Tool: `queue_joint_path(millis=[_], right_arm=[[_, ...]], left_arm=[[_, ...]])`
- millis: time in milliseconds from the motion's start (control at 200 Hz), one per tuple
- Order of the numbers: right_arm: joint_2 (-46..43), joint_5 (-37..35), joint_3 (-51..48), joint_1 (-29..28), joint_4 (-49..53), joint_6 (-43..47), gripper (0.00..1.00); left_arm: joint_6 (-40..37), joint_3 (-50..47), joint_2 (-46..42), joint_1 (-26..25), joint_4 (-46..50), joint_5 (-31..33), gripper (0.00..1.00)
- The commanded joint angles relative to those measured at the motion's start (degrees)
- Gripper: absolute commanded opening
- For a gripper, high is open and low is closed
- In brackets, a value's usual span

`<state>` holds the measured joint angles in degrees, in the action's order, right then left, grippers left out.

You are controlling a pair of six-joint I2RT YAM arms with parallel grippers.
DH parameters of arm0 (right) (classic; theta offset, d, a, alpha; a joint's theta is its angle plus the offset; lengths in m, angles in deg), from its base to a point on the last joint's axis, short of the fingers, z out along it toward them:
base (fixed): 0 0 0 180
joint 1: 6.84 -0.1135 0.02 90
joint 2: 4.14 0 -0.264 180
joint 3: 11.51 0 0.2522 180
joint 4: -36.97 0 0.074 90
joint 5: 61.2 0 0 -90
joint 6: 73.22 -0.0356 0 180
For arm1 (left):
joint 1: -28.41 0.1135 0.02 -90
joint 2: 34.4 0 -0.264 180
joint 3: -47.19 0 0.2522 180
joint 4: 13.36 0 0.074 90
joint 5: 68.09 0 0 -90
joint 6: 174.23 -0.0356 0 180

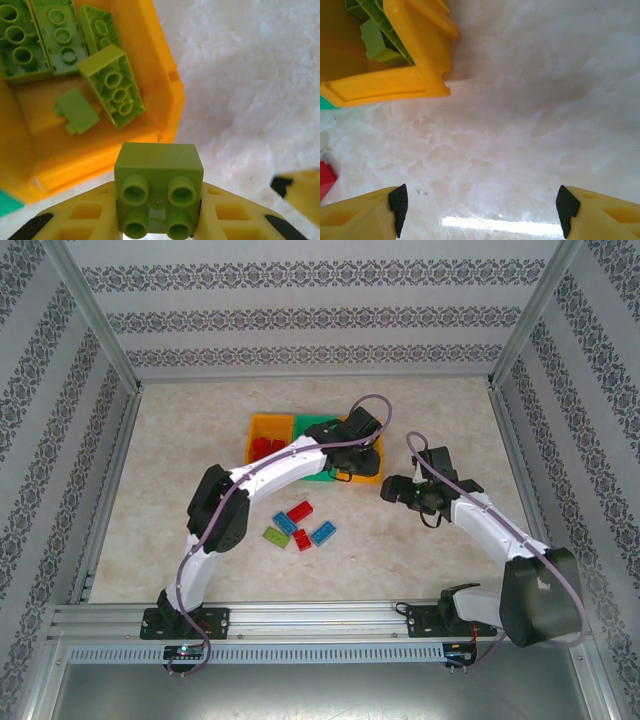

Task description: Sort the legos into containers by color

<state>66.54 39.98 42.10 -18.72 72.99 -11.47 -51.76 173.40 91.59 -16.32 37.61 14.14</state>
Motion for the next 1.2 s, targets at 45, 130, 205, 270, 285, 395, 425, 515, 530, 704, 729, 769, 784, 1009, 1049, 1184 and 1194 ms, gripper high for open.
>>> queue_joint_path(millis=[45,130,205,270,285,395,425,515,530,704,729,769,784,1009,1049,1184,1194], right_arm=[[-3.90,-0.25,-3.15,-1.40,-0.07,-0.63,0.81],[-4.79,-0.77,-3.55,-3.66,0.52,0.42,0.82],[-5.65,-2.21,-3.88,-6.39,0.72,0.98,0.82],[-6.58,-3.69,-4.54,-8.82,0.22,0.77,0.82],[-6.74,-3.87,-4.72,-9.37,-0.03,0.72,0.82],[-7.77,-4.86,-5.29,-13.63,-1.66,0.38,0.82],[-7.81,-5.17,-5.23,-14.79,-1.98,0.37,0.82],[-7.42,-6.26,-4.42,-19.03,-2.74,1.11,0.82],[-7.27,-6.47,-4.23,-19.75,-2.86,1.43,0.82],[-1.54,-6.05,-0.69,-26.72,-2.84,6.62,0.85],[-0.44,-5.68,0.12,-27.66,-2.68,7.32,0.85],[1.50,-5.72,1.51,-29.61,-2.44,8.66,0.87],[2.22,-6.00,1.95,-30.45,-2.33,9.26,0.87],[11.35,-9.34,7.11,-38.47,-2.49,15.72,0.96],[12.20,-8.59,7.48,-38.80,-2.88,16.17,0.96],[14.88,-7.06,8.62,-39.70,-3.05,17.83,0.98],[15.05,-7.05,8.76,-39.78,-3.02,17.98,0.98]], left_arm=[[-0.66,7.74,5.77,3.19,4.67,-2.19,0.36],[-0.17,10.16,7.45,3.75,4.98,-2.14,0.40],[0.52,10.80,8.09,3.95,4.13,-2.18,0.50],[0.99,11.19,8.47,4.04,3.72,-2.70,0.59],[1.14,11.28,8.61,4.04,3.69,-2.94,0.62],[1.74,10.70,8.07,4.04,3.57,-4.37,0.75],[1.89,10.08,7.44,4.04,3.36,-4.51,0.79],[1.92,6.89,4.05,3.95,1.04,-4.66,0.98],[1.91,6.12,3.31,3.95,0.41,-4.63,1.00],[1.34,0.32,-4.10,3.92,-4.76,-4.50,1.00],[1.11,0.04,-4.85,3.96,-4.82,-4.39,1.00],[0.96,0.03,-5.82,4.03,-4.17,-4.07,1.00],[0.79,0.08,-6.15,4.01,-3.92,-3.92,1.00],[-1.18,-5.39,-12.86,5.36,-2.22,0.41,0.99],[-1.10,-7.76,-14.48,6.18,-2.84,0.56,0.99],[0.49,-19.25,-21.34,10.10,-7.59,-0.36,0.99],[0.73,-20.11,-21.98,10.45,-7.97,-0.46,0.99]])
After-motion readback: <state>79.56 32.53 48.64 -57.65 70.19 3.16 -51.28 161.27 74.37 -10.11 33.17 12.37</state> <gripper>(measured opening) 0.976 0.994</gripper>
